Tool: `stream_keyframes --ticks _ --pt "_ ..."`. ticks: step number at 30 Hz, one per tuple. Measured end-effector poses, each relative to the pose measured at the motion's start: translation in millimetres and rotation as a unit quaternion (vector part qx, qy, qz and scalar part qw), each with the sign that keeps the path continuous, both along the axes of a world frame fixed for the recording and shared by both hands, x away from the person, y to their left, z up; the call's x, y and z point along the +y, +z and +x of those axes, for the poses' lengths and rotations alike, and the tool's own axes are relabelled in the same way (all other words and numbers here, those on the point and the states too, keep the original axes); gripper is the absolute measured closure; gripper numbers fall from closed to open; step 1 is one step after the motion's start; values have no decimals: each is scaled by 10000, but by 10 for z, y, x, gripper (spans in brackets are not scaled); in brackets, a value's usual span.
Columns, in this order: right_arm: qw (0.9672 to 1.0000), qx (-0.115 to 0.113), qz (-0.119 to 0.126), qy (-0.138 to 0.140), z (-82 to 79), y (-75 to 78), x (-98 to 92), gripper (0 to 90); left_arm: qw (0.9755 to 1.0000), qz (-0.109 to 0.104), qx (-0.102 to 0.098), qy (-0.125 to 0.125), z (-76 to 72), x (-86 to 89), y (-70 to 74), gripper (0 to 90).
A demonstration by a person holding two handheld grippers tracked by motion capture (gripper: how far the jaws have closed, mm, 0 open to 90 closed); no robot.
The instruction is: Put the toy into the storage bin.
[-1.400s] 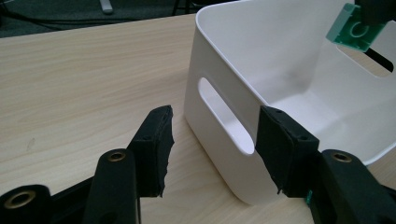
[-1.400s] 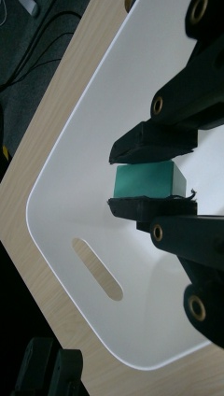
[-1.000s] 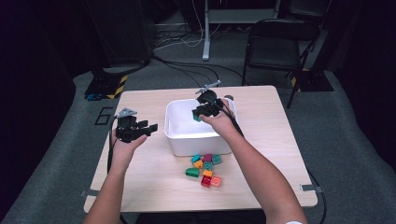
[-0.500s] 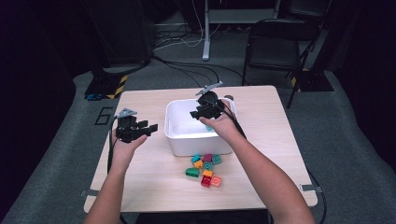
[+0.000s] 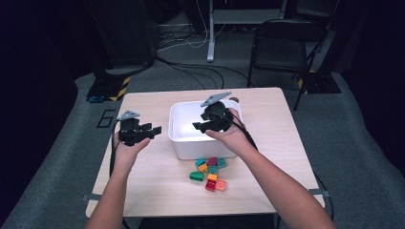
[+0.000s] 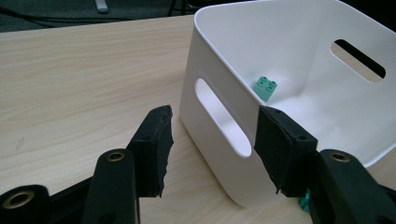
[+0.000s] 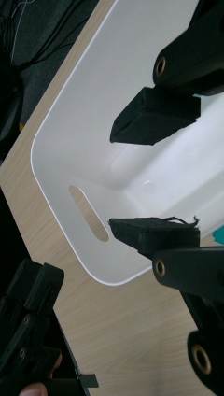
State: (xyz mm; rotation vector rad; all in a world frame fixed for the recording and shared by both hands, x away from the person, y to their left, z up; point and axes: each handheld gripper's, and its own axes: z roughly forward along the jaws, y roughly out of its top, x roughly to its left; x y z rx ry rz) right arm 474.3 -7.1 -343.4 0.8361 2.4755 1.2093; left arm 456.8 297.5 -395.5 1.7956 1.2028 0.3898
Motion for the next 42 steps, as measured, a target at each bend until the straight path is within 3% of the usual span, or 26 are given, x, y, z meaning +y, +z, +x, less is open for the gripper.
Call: stream_keyframes --ticks 11,19,30,42 --pt "9995 -135 132 246 -289 17 -67 495 10000 -55 -2 9 3 12 -1 464" --pt "9986 -241 3 467 -473 7 -77 510 10000 -79 -5 -8 6 19 -7 479" --pt "9984 -249 188 467 -650 -128 -117 522 9998 190 4 -2 7 3 -18 477" --pt "9977 -31 307 599 -749 -360 -207 518 9999 137 -7 -45 11 -14 -40 465"
